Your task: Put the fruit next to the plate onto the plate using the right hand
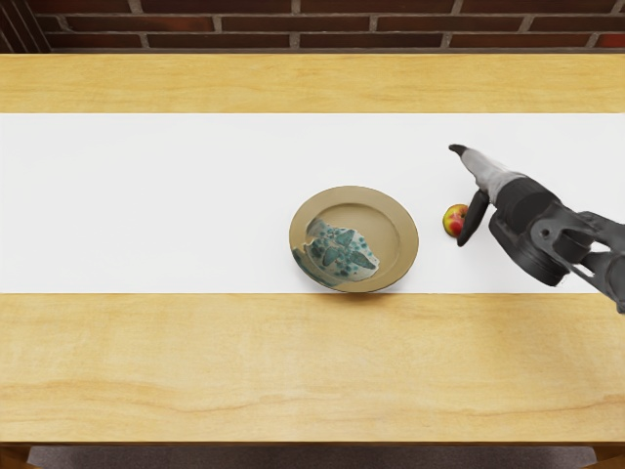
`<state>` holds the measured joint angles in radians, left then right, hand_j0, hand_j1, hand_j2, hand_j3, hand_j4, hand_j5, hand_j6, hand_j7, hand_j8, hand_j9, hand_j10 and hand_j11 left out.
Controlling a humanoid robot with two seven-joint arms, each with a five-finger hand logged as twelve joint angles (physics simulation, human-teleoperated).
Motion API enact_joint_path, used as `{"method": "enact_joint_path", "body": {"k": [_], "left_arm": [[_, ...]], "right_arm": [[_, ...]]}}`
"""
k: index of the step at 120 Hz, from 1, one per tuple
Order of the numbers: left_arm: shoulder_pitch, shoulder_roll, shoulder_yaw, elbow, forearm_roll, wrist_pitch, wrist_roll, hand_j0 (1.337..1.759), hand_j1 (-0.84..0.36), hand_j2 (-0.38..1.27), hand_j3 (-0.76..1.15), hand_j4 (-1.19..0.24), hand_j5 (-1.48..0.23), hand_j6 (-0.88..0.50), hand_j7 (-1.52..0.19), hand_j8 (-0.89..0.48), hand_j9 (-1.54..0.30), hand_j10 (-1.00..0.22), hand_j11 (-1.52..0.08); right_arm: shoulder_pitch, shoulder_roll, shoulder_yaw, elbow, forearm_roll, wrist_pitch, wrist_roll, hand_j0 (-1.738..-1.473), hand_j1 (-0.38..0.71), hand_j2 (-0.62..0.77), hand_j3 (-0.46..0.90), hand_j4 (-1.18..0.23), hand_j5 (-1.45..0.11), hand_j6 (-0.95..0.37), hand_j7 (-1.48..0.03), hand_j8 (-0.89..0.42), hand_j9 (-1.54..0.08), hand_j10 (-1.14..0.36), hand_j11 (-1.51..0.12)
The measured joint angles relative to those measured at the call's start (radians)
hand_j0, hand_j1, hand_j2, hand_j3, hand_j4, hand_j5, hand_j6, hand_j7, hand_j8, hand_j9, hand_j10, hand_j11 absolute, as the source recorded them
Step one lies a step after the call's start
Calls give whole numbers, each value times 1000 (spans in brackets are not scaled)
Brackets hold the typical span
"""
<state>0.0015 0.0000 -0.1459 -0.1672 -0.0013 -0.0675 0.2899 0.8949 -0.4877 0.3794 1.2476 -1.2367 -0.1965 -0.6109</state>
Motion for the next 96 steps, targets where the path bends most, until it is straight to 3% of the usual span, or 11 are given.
{"method": "enact_joint_path", "body": {"k": [13, 32, 58, 79, 96], "left_arm": [[0, 0, 0, 0, 0, 0, 0, 1658, 337, 2, 0, -10, -13, -10, -13, -10, -13, -10, -13], [0, 0, 0, 0, 0, 0, 0, 1658, 337, 2, 0, -10, -13, -10, -13, -10, -13, -10, -13], [0, 0, 0, 0, 0, 0, 0, 1658, 337, 2, 0, -10, -13, -10, -13, -10, -13, -10, -13], [0, 0, 0, 0, 0, 0, 0, 1658, 337, 2, 0, -10, -13, -10, -13, -10, -13, -10, -13], [0, 0, 0, 0, 0, 0, 0, 1658, 337, 2, 0, -10, -13, -10, -13, -10, -13, -10, -13]], "right_arm": [[39, 51, -84, -97, -11, -48, 0, -1658, -284, -9, 0, -59, -73, -60, -72, -59, -73, -58, -72], [57, 90, -131, -138, -6, -87, 0, -1658, -187, -46, 0, -160, -211, -164, -207, -161, -210, -159, -210], [58, 108, -138, -136, 17, -99, 0, -1658, -1, -52, 0, -310, -403, -313, -401, -311, -403, -310, -403], [60, 71, -135, -78, 69, -101, 0, -1658, 226, -75, 0, -495, -643, -497, -641, -496, -643, -495, -643], [59, 51, -130, -61, 84, -101, 0, -1656, 279, 15, 0, -578, -759, -582, -754, -528, -758, -427, -758]]}}
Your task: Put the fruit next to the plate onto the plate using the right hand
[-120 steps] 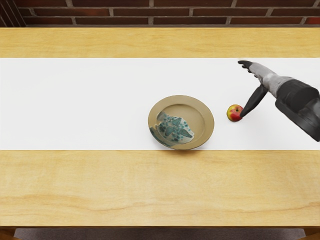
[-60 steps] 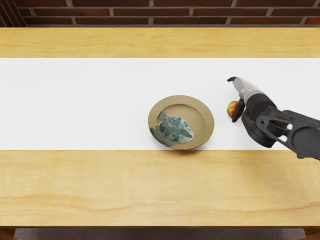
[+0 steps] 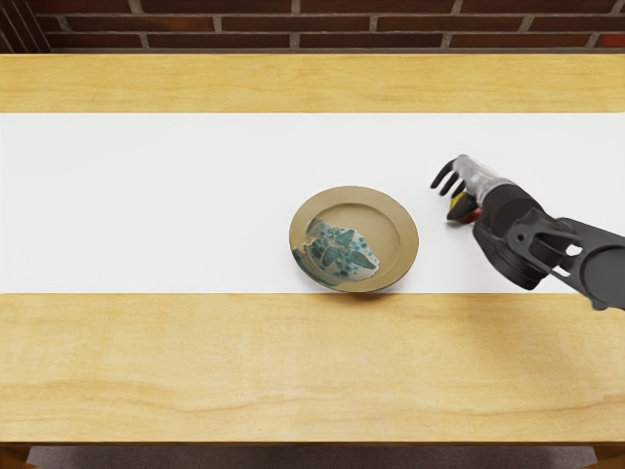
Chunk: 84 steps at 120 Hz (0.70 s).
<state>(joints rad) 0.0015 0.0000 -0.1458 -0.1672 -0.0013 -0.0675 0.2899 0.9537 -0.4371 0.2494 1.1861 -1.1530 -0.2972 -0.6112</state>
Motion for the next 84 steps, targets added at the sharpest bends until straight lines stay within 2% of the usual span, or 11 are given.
{"method": "enact_joint_path", "body": {"k": [37, 59, 84], "left_arm": [[0, 0, 0, 0, 0, 0, 0, 1658, 337, 2, 0, -10, -13, -10, -13, -10, -13, -10, -13], [0, 0, 0, 0, 0, 0, 0, 1658, 337, 2, 0, -10, -13, -10, -13, -10, -13, -10, -13], [0, 0, 0, 0, 0, 0, 0, 1658, 337, 2, 0, -10, -13, -10, -13, -10, -13, -10, -13]], "right_arm": [[-5, -21, 89, 22, 59, 1, -1, -1654, 299, 187, 0, -719, -959, -727, -944, -519, -949, -416, -946], [-4, -27, 158, 74, 91, 2, -1, -1655, 328, 257, 0, -752, -1011, -762, -990, -531, -1005, -421, -991], [-10, -39, 201, 89, 97, 3, 0, -1655, 301, 286, 0, -767, -1032, -777, -1010, -594, -1025, -473, -1018]]}}
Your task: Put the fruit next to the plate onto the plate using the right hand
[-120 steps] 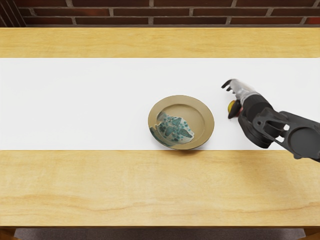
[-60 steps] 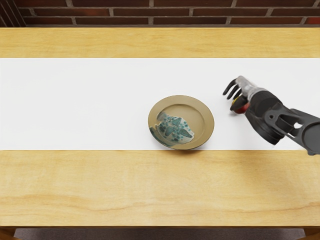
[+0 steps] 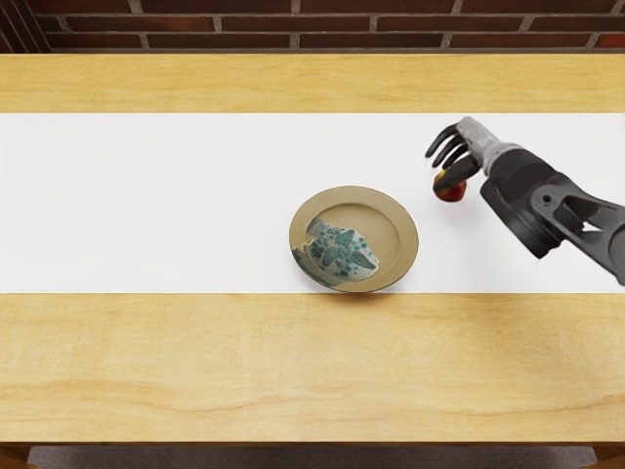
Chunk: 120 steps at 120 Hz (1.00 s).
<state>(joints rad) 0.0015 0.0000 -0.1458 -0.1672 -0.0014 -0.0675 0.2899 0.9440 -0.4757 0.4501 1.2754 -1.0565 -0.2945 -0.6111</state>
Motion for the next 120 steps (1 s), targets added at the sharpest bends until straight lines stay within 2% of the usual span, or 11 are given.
{"method": "enact_joint_path", "body": {"k": [42, 60, 72, 85, 102, 105, 120], "left_arm": [[0, 0, 0, 0, 0, 0, 0, 1658, 337, 2, 0, -10, -13, -10, -13, -10, -13, -10, -13], [0, 0, 0, 0, 0, 0, 0, 1658, 337, 2, 0, -10, -13, -10, -13, -10, -13, -10, -13], [0, 0, 0, 0, 0, 0, 0, 1658, 337, 2, 0, -10, -13, -10, -13, -10, -13, -10, -13], [-1, 0, 0, 0, 0, 0, 0, 1658, 337, 2, 0, -10, -13, -10, -13, -10, -13, -10, -13], [0, 0, 0, 0, 0, 0, 0, 1658, 337, 2, 0, -10, -13, -10, -13, -10, -13, -10, -13], [0, 0, 0, 0, 0, 0, 0, 1658, 337, 2, 0, -10, -13, -10, -13, -10, -13, -10, -13], [0, 0, 0, 0, 0, 0, 0, 1658, 337, 2, 0, -10, -13, -10, -13, -10, -13, -10, -13]], "right_arm": [[-4, -15, 40, 100, 1, 1, 0, -1657, 369, 372, 0, -779, -1032, -785, -1019, -730, -1030, -462, -1023], [-3, -7, 44, 129, 21, 2, 0, -1658, 416, 482, 0, -799, -1045, -801, -1040, -775, -1043, -468, -1040], [-2, 3, 45, 145, 41, 3, 0, -1658, 420, 502, 0, -818, -1068, -819, -1064, -804, -1066, -471, -1065], [-2, 35, 44, 151, 49, 5, 0, -1657, 418, 511, 0, -829, -1084, -831, -1079, -822, -1082, -477, -1081], [-11, 81, 40, 153, 53, 6, 0, -1657, 424, 437, 0, -828, -1092, -833, -1082, -824, -1092, -498, -1086], [-13, 86, 40, 152, 53, 6, 0, -1657, 393, 381, 0, -784, -1033, -788, -1024, -780, -1033, -489, -1027], [-20, 96, 40, 153, 52, 6, 0, -1658, 69, 205, 0, -439, -578, -441, -573, -437, -578, -279, -575]]}}
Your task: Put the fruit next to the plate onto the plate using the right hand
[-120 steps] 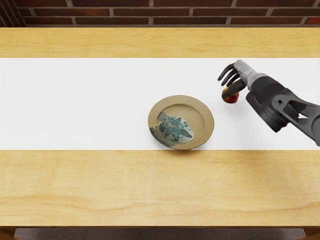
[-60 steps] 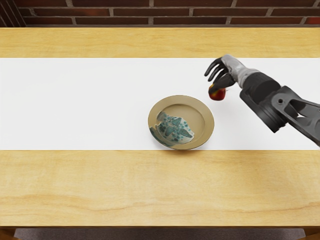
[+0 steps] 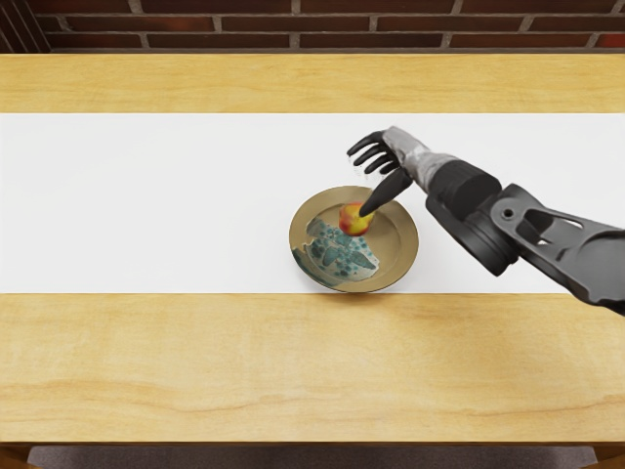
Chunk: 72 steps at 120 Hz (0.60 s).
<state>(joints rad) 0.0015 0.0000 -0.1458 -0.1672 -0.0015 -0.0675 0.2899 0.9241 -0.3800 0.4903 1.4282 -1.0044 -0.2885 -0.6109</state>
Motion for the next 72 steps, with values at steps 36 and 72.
{"method": "enact_joint_path", "body": {"k": [36, 72], "left_arm": [[0, 0, 0, 0, 0, 0, 0, 1658, 337, 2, 0, -10, -13, -10, -13, -10, -13, -10, -13], [0, 0, 0, 0, 0, 0, 0, 1658, 337, 2, 0, -10, -13, -10, -13, -10, -13, -10, -13]], "right_arm": [[-141, -66, 380, -2, 318, 500, 0, -1658, -253, 48, 0, -101, -133, -102, -132, -101, -133, -65, -132], [-455, -81, 863, -137, 820, 876, 0, -1658, -327, 11, 0, -23, -31, -23, -30, -23, -31, -15, -30]]}}
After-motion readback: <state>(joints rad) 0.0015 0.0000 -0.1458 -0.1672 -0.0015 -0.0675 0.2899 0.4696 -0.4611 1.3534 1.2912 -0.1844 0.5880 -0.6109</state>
